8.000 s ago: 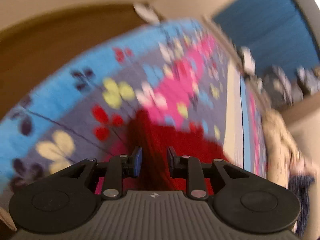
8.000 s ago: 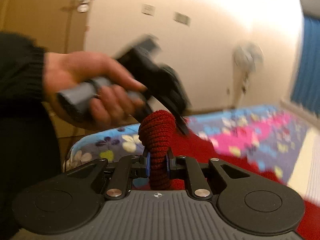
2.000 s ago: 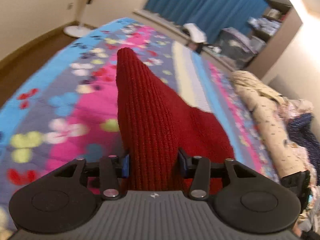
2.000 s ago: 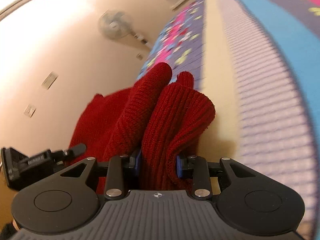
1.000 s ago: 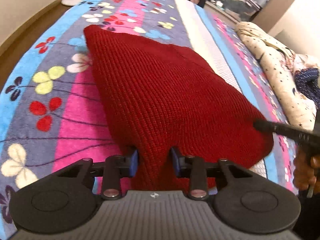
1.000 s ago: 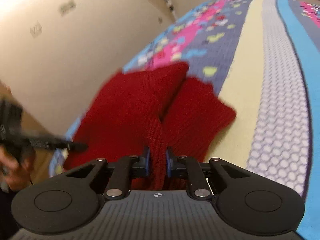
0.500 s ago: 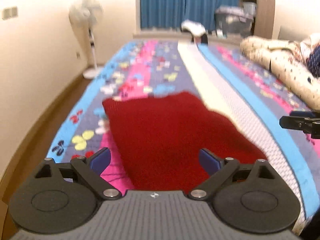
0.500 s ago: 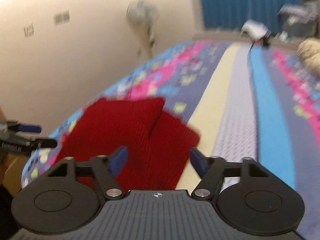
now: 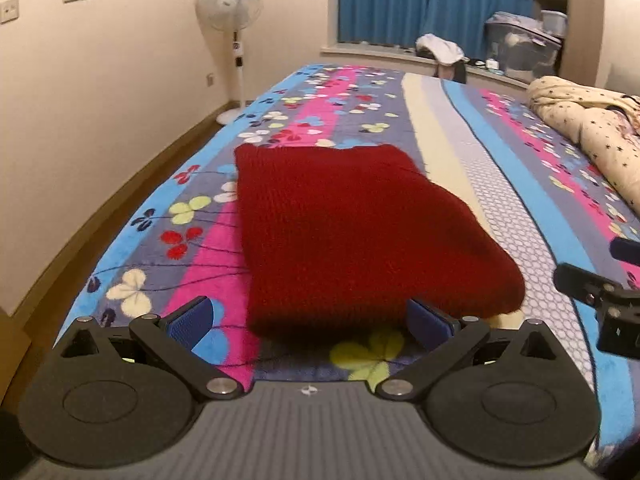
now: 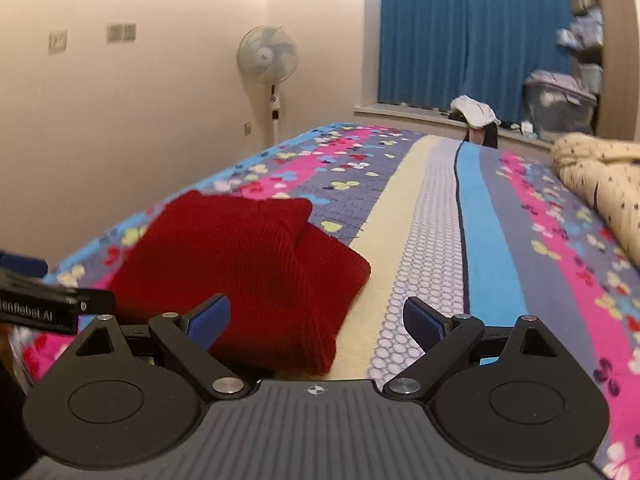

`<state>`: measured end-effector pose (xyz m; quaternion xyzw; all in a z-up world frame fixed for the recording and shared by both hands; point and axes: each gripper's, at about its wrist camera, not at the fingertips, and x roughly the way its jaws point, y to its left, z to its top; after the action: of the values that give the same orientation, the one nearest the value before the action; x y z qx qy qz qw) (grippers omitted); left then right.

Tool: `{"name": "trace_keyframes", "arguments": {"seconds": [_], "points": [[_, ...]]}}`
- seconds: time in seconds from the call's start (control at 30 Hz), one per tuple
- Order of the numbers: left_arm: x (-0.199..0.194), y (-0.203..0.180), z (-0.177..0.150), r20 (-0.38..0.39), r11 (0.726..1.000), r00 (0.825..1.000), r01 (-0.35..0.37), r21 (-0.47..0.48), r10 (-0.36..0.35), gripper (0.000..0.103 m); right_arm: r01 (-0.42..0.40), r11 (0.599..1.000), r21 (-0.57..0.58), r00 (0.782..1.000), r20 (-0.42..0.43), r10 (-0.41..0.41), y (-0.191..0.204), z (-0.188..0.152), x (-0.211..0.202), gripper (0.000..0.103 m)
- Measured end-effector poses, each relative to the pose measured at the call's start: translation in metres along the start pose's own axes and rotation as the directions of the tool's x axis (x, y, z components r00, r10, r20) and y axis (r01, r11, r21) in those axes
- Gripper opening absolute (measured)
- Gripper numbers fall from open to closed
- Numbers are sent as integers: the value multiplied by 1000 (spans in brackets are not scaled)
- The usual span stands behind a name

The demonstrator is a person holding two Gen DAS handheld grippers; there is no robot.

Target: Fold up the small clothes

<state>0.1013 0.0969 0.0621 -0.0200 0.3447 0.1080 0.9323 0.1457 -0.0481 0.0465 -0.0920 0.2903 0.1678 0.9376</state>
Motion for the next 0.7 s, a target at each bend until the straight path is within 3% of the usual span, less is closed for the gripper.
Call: {"name": "trace_keyframes", "arguments": {"seconds": [0.23,0.7], "points": [[16,4,0,-60,999,998,-2,-40,0,103,-23,999,22,1000,-11,24,5,6,2,97],[24,3,2,-75,999,997,-3,-54,-1,103,-59,998,21,998,-32,60,22,5,20,98]]}}
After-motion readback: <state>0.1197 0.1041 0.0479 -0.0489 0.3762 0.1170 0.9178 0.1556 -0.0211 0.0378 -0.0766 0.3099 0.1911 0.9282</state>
